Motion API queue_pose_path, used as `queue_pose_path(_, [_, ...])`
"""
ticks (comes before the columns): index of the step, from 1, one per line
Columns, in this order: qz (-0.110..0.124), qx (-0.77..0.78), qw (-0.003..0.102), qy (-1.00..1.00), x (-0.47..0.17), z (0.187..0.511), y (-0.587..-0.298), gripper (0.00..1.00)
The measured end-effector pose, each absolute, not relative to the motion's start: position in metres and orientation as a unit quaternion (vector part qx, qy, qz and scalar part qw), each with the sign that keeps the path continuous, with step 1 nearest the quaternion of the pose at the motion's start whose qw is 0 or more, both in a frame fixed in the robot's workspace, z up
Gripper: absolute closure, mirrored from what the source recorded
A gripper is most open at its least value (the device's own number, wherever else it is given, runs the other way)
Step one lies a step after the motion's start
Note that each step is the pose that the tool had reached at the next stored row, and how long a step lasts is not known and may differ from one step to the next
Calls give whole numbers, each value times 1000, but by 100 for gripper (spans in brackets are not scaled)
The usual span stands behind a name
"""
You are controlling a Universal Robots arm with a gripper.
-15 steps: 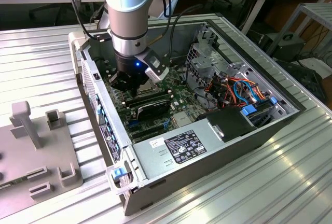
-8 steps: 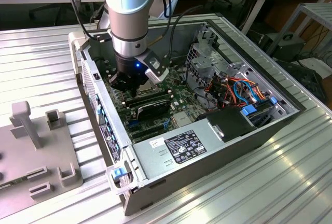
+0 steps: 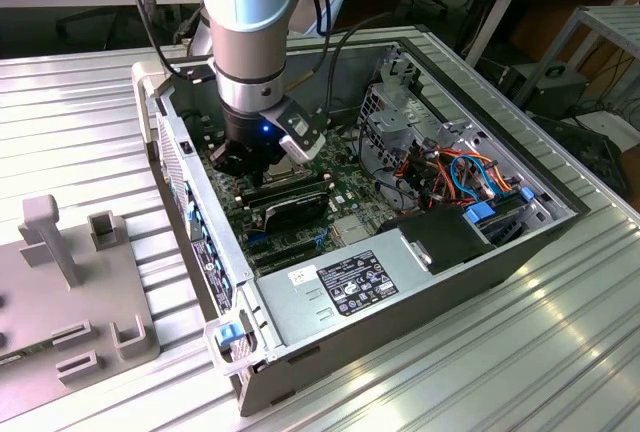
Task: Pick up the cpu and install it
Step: 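Install the second cpu locking lever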
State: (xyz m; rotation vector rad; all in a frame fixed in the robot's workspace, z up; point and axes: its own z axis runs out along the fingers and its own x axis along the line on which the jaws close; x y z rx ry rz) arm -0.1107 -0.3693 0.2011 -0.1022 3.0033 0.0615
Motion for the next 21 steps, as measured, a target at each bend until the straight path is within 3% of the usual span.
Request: queue_pose_path(21, [21, -34, 68, 997, -111, 209, -373, 89])
